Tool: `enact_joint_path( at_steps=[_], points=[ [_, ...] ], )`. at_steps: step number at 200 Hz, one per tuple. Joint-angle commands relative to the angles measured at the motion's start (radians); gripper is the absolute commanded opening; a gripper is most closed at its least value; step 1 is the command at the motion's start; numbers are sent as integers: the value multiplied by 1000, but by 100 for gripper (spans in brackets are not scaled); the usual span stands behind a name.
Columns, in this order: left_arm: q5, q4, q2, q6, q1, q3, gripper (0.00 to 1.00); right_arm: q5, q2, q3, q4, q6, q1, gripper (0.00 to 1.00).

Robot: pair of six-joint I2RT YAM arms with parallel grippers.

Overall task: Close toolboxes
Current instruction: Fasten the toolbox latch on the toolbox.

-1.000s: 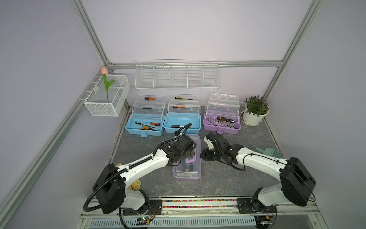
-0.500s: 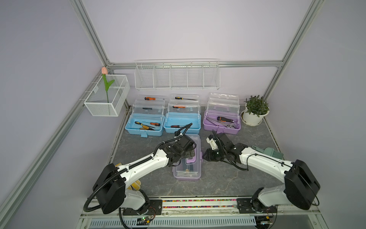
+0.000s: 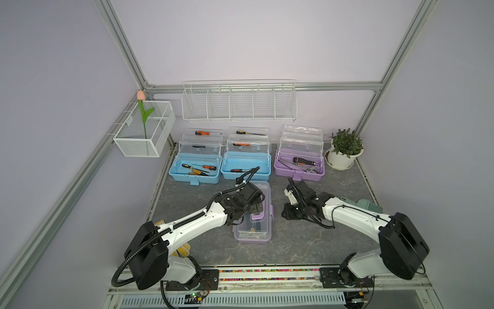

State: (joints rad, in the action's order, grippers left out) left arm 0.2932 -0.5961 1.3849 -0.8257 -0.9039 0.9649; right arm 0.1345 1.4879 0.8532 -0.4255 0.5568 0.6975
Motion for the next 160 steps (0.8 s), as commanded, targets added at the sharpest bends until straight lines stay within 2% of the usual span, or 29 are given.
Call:
enact_joint_path(
  at_steps=[1, 52, 80, 122, 148, 160],
  points=[
    [-89, 19, -6, 10, -25, -40, 99, -29, 60, 67, 69, 5, 52, 27],
    [-155, 59, 33, 22, -24, -43, 95, 207, 70, 47, 345, 116, 94, 27],
    [-168, 65, 50, 31, -24, -30, 94, 255, 77, 46, 400, 123, 96, 28],
    [-46, -79, 54, 43, -24, 17, 95, 104, 39, 96, 153, 39, 86, 29],
    [22, -160, 61, 55, -20, 43, 93, 81, -17, 80, 59, 10, 29, 38],
    [52, -207, 69, 67, -15, 61, 89, 82, -51, 76, 18, -10, -2, 42]
  ],
)
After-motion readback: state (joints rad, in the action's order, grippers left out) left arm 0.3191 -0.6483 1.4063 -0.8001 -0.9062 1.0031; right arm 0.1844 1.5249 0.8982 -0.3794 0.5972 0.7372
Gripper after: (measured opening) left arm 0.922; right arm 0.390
